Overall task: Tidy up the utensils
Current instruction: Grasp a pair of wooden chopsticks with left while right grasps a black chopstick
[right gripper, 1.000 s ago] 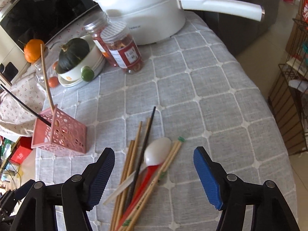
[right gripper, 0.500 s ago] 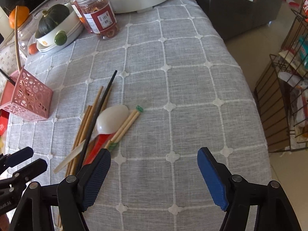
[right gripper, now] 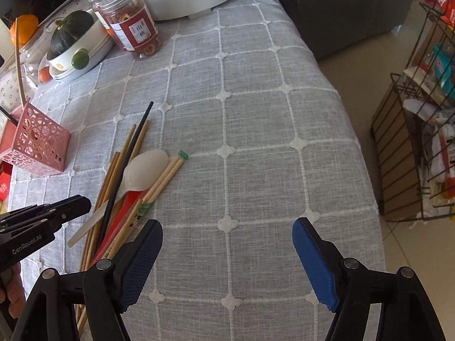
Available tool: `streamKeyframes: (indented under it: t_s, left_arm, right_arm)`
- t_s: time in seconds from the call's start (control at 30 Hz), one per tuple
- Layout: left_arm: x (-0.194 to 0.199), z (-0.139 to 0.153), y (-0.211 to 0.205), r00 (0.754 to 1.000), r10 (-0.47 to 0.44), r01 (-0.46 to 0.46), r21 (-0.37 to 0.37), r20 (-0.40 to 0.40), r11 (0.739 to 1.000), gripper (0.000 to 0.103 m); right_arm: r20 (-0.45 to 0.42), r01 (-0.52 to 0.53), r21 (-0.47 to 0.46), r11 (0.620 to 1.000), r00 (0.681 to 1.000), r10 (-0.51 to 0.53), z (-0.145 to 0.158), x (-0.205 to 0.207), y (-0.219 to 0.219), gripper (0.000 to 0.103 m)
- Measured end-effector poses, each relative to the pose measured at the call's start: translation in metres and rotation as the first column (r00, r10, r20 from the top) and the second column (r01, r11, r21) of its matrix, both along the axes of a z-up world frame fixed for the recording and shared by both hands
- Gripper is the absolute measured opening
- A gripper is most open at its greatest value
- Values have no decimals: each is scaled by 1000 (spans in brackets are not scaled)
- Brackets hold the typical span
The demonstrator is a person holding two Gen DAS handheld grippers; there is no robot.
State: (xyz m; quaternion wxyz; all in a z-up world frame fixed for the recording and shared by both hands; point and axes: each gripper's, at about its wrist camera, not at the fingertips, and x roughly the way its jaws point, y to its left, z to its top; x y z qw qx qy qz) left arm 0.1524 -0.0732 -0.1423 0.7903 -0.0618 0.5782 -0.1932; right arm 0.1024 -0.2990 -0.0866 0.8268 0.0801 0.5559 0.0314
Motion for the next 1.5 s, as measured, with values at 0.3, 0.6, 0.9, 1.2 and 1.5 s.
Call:
streamKeyframes:
  t_s: [0.3,0.6,0.9,1.2,1.5]
  left_arm:
    - [12,-8,-16,999,-35,35,12,-17,999,11]
    - [3,-4,-19,999,-31,32,120,-10,992,9]
    - [-11,-1,26,994,3,20,210,-108,978,9]
    - [-7,-6,21,998,28,-19,176,-50,984,20]
    - [-18,-5,29,999,43,-46,192,22,980,9]
  right_arm:
    - [-19,24,21,999,1000,-24,-5,6,-1,80]
    - [-29,18,2,1000,999,-18,-8,9,9,80]
    - [-35,2,-3,1000,999,-2,-10,14,22,80]
    - [-47,7,1,1000,999,-6,-12,17,32,80]
    - [-20,29,33,999,999,-28,-10,31,43,80]
